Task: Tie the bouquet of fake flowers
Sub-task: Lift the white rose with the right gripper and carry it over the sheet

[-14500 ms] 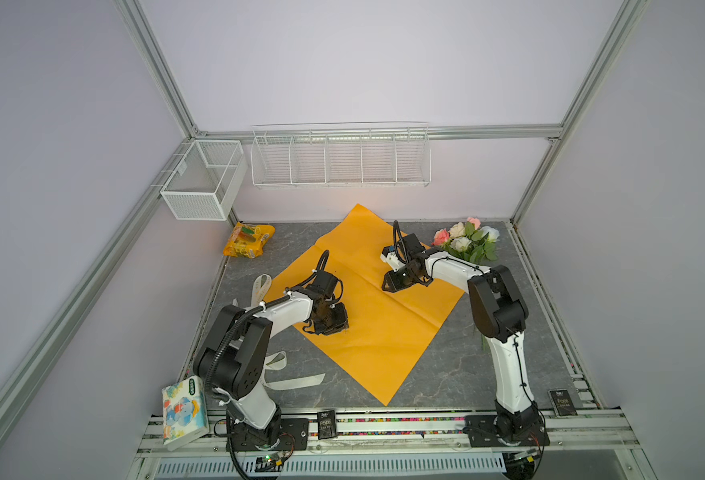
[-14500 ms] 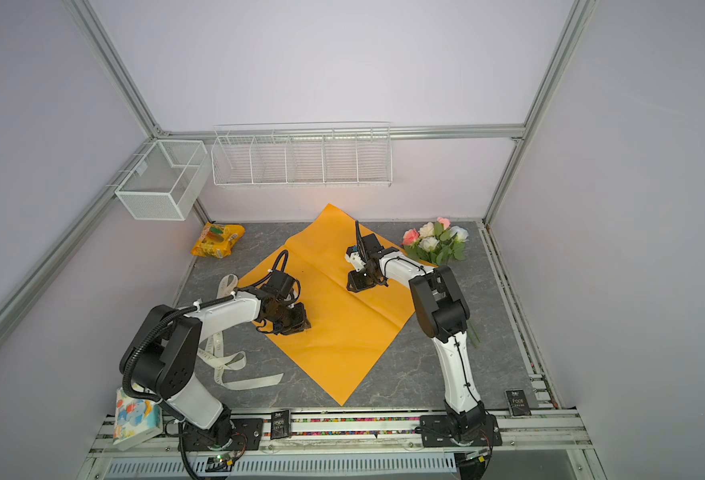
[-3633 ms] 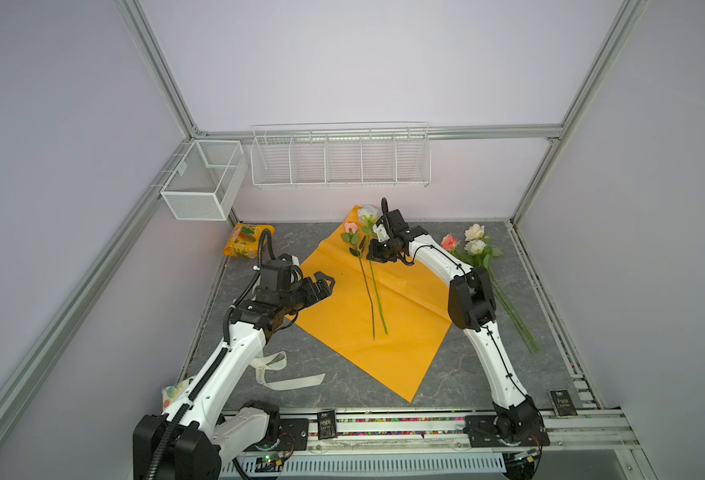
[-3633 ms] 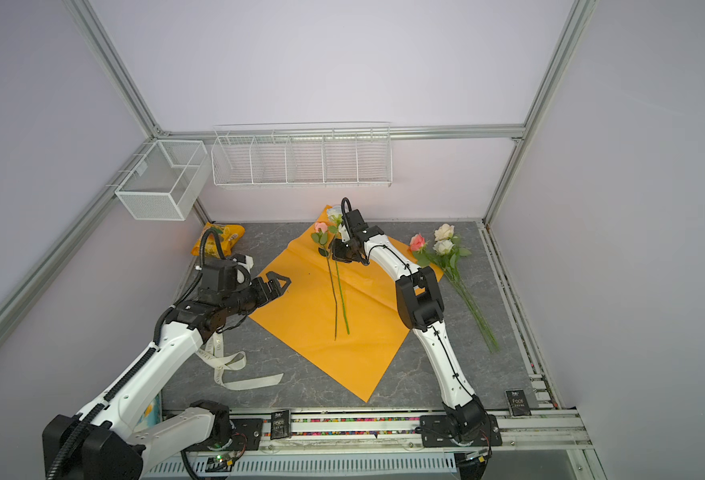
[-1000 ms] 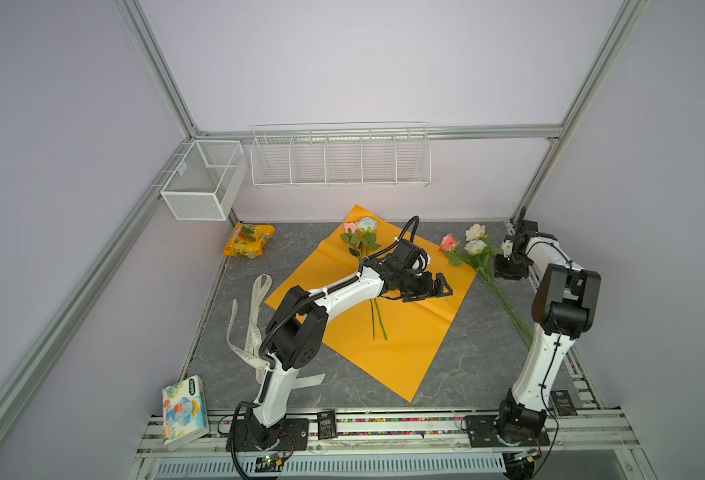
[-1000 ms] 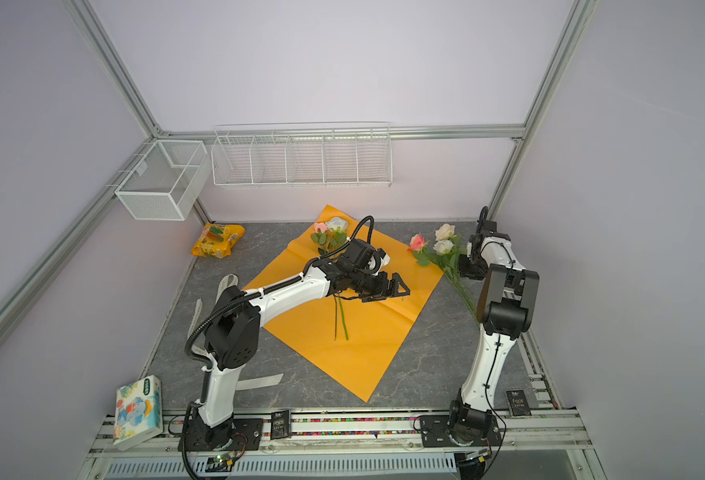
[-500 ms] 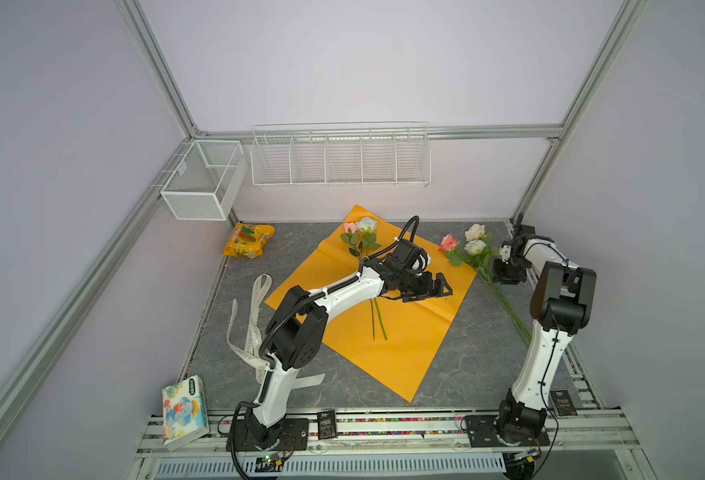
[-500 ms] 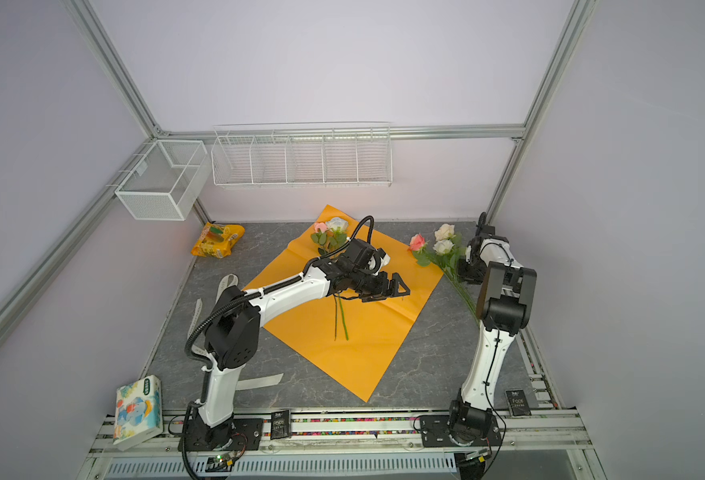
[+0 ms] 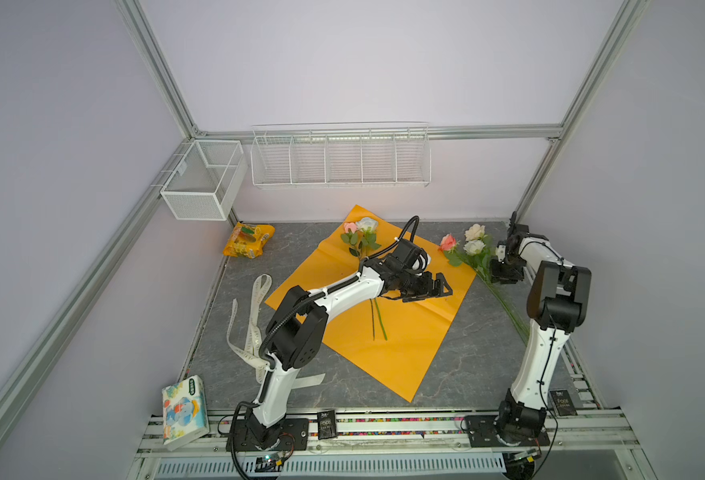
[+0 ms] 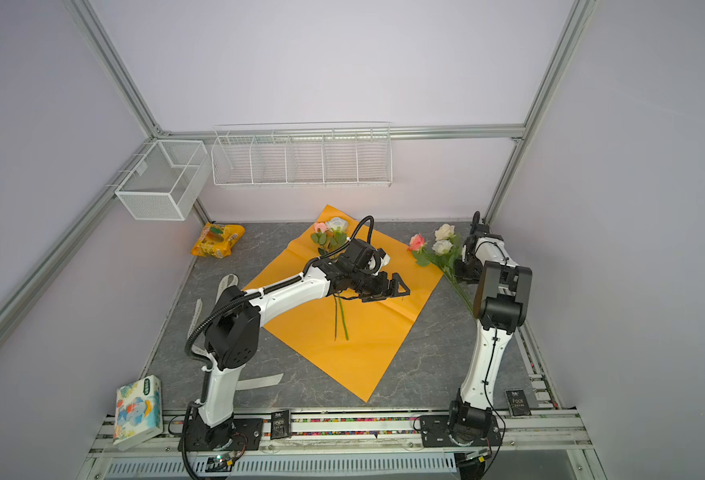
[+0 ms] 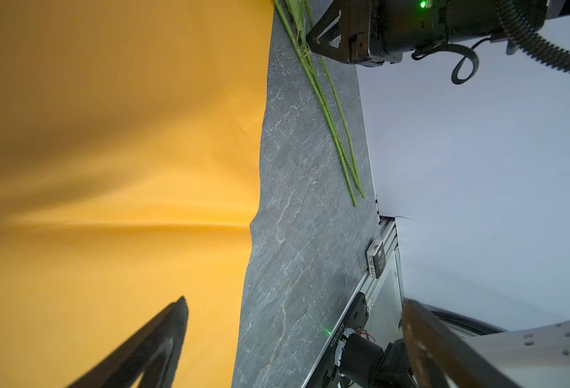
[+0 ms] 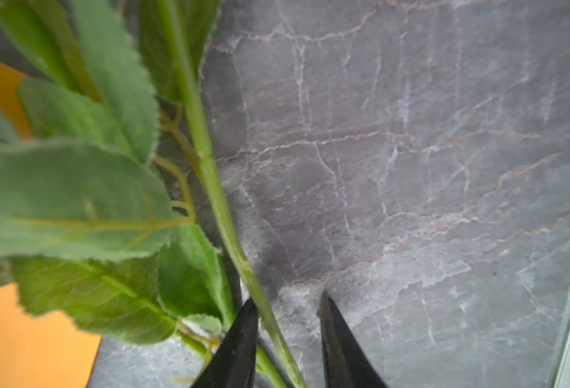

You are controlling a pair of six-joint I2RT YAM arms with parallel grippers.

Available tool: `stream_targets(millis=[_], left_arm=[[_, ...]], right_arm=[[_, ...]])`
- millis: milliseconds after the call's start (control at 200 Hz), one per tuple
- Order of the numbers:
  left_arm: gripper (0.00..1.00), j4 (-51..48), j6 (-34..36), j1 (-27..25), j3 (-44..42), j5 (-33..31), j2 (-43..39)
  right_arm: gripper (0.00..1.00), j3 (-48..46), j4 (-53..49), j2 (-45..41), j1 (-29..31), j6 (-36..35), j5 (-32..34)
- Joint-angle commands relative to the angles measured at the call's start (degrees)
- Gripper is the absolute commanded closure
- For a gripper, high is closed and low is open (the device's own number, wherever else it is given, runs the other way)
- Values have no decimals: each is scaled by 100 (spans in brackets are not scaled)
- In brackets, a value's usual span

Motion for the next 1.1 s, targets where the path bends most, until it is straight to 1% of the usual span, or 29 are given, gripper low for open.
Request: stream_targets(millis=[0,50,120,175,280,360,435,540,665,730,765,790,855,905,920,965,1010,1040,1055,1060,1095], left_arm=[[0,-117,41,42,93,52,21],[0,-121,52,45,84,44,17],[0,-110,59,45,90,52,6],[0,-151,71,58,101,45,-3],[0,-249,159,55,110,-30,-53],[1,-320,217,62,47,-245,-193],[1,-310,277,76,-133,-641,-485],[0,-302,344,174,-486,-1363,-999],[0,-37,261,435,-1225,-1726,-1706],[1,150,191,596,-1731,-1907,-2142],[0,235,155,685,-1997,-2035,-2366],[1,258,130,751,-2175,-2165,-2541],[0,346,47,948,-2622,-2366,-2961],[0,404,-18,1134,-2939,-2459,-3258],[1,419,-32,1182,-3038,-2486,-3356],[0,454,-80,1369,-3315,-2492,-3580],[0,441,-137,1573,-3523,-2464,-3770],[0,425,-170,1695,-3654,-2457,-3893],[0,406,-204,1763,-3716,-2445,-3956],[1,403,-212,1778,-3736,-2449,-3974],[0,329,-422,1941,-3878,-2441,-4141]], right_arm=[[74,-31,-268,320,4,-111,-42],[75,-97,-113,260,-26,-79,-168],[82,-1,-167,274,-73,-44,-190],[83,49,-179,213,-80,-46,-34],[88,-8,35,-153,-83,-82,182],[93,0,77,-492,-87,3,254],[93,-85,178,-924,-85,127,68],[93,-364,330,-1608,-87,308,-286],[93,-769,432,-2231,-61,599,-773],[93,-1042,561,-2539,5,1020,-1312],[93,-1328,815,-2728,120,1260,-1829],[93,-1504,1005,-2850,228,1398,-2079],[93,-1826,1400,-3031,660,1902,-2186],[93,-2034,1816,-3047,1021,2211,-2506],[93,-2093,1994,-3012,1186,2426,-2611],[93,-2144,2345,-2858,1608,2828,-2716],[93,-2074,2606,-2630,1982,3057,-2796],[93,-1911,2725,-2383,2300,3240,-2787],[93,-1851,2740,-2303,2346,3283,-2771],[93,-1777,2741,-2230,2507,3320,-2745],[93,-1580,2754,-2010,2776,3399,-2665]])
